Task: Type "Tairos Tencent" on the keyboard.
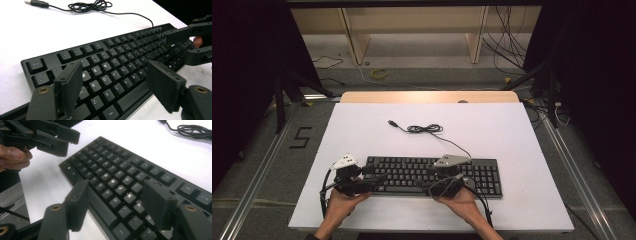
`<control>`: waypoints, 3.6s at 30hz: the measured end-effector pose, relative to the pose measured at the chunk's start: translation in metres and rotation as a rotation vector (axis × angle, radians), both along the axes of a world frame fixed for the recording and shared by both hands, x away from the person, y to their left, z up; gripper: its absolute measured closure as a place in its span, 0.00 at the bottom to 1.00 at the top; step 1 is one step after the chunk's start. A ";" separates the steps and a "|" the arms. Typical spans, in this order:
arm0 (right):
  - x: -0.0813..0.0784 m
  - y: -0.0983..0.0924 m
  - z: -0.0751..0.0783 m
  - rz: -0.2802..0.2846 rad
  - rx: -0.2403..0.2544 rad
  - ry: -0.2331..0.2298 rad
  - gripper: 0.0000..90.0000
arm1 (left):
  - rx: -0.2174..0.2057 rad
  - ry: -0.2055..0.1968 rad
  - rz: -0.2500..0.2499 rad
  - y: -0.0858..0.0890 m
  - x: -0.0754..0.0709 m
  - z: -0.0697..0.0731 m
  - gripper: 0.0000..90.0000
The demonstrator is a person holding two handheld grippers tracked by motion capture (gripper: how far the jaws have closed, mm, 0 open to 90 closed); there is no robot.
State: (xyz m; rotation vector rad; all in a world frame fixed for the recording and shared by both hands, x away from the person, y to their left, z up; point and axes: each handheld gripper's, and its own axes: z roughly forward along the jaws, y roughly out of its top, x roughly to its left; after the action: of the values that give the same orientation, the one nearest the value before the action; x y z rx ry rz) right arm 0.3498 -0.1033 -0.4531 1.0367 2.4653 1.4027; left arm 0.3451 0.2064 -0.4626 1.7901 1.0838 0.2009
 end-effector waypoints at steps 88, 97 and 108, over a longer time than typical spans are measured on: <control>-0.001 0.030 -0.022 0.081 -0.071 0.024 0.90 | 0.015 0.004 0.003 0.013 -0.014 -0.002 0.32; 0.004 0.024 -0.015 0.058 -0.042 0.023 0.69 | 0.018 0.004 0.004 0.013 -0.013 -0.002 0.32; 0.010 0.022 -0.008 0.039 -0.016 0.036 0.58 | 0.021 0.008 0.011 0.013 -0.012 -0.003 0.32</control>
State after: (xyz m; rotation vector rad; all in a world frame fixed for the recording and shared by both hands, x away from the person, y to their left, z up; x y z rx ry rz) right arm 0.3595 -0.0810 -0.4613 1.0250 2.5311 1.3852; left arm 0.3328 0.2197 -0.4657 1.8053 1.1010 0.2130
